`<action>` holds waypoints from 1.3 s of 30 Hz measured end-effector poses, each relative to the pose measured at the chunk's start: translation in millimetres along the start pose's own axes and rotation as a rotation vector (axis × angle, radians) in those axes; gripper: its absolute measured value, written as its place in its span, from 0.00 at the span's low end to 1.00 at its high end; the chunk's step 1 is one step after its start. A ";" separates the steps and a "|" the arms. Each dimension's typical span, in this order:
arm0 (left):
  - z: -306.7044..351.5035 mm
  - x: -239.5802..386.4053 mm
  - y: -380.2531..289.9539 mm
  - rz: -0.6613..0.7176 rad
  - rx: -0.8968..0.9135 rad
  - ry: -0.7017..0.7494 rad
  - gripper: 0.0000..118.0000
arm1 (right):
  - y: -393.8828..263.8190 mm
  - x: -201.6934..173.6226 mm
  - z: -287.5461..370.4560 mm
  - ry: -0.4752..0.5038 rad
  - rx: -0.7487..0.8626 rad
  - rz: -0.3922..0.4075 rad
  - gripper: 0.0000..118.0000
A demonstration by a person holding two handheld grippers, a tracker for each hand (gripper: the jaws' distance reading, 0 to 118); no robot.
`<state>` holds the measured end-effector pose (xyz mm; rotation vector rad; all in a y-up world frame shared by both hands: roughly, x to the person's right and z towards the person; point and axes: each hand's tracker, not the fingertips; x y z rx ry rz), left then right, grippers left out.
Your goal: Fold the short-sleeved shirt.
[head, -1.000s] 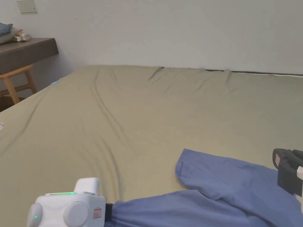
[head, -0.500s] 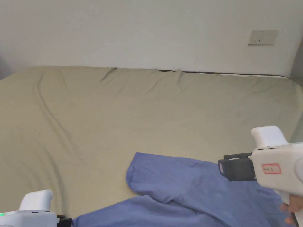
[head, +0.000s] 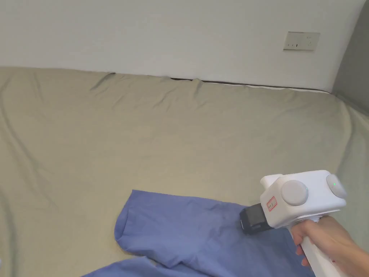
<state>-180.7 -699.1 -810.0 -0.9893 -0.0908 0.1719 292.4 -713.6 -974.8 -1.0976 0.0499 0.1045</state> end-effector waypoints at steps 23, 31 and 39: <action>214.4 34.9 109.9 -0.049 0.421 -0.062 0.03 | -37.4 25.8 366.8 -0.096 0.841 -0.101 0.09; 360.0 81.9 150.4 -0.124 0.871 0.259 0.03 | -96.7 56.8 500.0 -0.320 1.173 -0.242 0.09; 387.0 89.6 185.1 -0.095 0.926 0.157 0.03 | -99.2 77.1 523.0 -0.345 1.167 -0.246 0.09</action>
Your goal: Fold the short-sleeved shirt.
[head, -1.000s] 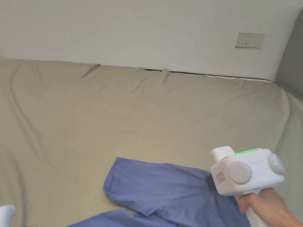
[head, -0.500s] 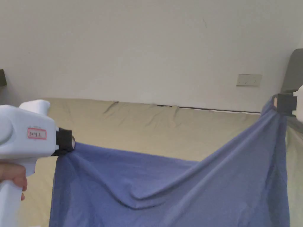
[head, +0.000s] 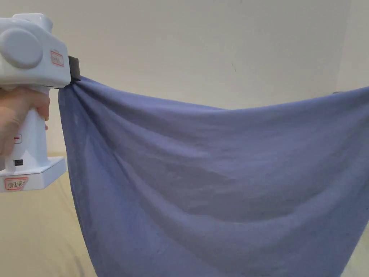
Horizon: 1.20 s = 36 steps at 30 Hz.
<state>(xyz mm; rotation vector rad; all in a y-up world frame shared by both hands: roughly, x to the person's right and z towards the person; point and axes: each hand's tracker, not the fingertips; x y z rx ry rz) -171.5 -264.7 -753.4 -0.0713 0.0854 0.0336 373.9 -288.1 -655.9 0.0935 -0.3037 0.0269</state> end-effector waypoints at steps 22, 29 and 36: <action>-237.0 71.8 -23.0 -0.118 0.006 0.093 0.03 | -22.2 -83.1 -235.2 -0.065 0.212 -0.084 0.09; -237.5 78.9 -37.2 -0.264 -0.019 0.074 0.03 | -68.6 -69.2 -242.2 -0.057 0.145 -0.052 0.09; -172.5 48.3 -50.2 -0.264 -0.038 0.061 0.02 | -99.5 -40.9 -164.6 0.036 0.029 0.059 0.09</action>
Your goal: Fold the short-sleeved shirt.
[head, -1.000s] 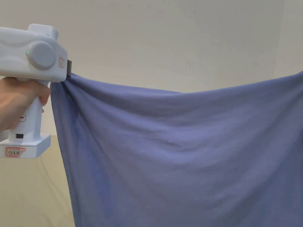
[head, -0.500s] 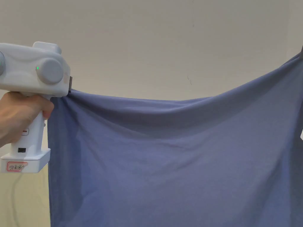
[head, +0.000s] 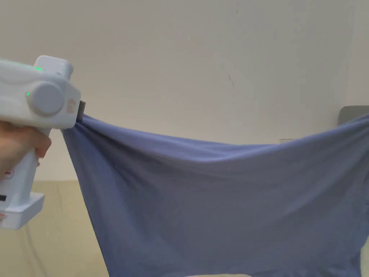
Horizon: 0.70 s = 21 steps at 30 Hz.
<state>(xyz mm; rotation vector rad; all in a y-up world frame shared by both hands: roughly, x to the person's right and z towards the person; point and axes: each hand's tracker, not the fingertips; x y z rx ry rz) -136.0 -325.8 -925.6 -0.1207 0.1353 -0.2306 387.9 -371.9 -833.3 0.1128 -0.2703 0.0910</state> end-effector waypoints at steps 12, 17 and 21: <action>193.6 -23.4 -176.2 0.058 -0.210 -0.084 0.03 | -115.5 27.8 237.6 0.148 -0.334 -0.091 0.09; 233.9 -18.3 -260.3 0.127 -0.376 -0.082 0.03 | -162.9 22.9 297.1 0.205 -0.488 -0.043 0.09; 250.7 1.8 -293.3 0.029 -0.444 -0.101 0.03 | -182.6 20.8 327.9 0.224 -0.547 0.018 0.09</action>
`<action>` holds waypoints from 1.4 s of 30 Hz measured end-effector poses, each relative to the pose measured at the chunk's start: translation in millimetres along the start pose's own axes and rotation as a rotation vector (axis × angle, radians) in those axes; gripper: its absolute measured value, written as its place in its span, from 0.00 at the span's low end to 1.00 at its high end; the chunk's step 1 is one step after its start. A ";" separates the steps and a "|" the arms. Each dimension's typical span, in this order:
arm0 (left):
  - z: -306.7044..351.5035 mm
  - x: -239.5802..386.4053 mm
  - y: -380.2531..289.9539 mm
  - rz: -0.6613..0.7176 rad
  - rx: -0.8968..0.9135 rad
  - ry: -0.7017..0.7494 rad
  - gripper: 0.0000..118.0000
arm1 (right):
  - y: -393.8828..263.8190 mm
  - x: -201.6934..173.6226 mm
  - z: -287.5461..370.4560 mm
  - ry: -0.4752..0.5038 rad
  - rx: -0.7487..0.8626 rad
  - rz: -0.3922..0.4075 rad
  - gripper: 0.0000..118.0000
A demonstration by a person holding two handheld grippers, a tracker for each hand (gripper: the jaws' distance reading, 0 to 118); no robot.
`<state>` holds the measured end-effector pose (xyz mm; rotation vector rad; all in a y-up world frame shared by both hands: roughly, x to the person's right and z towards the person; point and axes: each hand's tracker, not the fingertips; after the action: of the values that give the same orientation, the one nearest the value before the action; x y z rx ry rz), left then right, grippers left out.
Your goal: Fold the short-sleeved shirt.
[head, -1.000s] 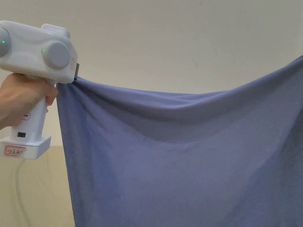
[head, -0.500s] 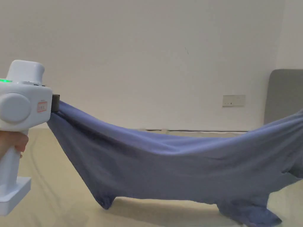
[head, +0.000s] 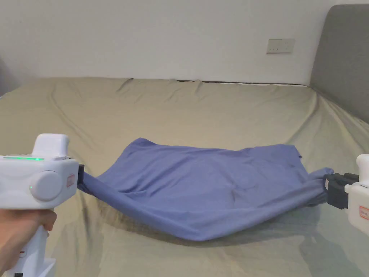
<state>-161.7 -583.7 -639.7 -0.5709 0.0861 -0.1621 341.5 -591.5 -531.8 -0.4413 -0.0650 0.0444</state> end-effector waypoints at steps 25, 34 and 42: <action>21.8 20.8 -20.3 0.026 -0.042 -0.150 1.00 | 2.3 -31.0 20.7 -0.129 -0.075 -0.099 1.00; 36.7 10.0 -58.4 0.038 -0.181 -0.113 0.00 | -4.0 -65.5 31.8 -0.003 -0.036 -0.093 0.03; -6.6 -3.3 -85.7 0.036 -0.299 0.021 1.00 | -6.9 -69.3 12.0 0.083 -0.098 -0.093 0.03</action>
<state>-176.8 -657.6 -598.5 -0.8658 0.1426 -0.1211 271.7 -596.5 -521.7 -0.5368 -0.0060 -0.0692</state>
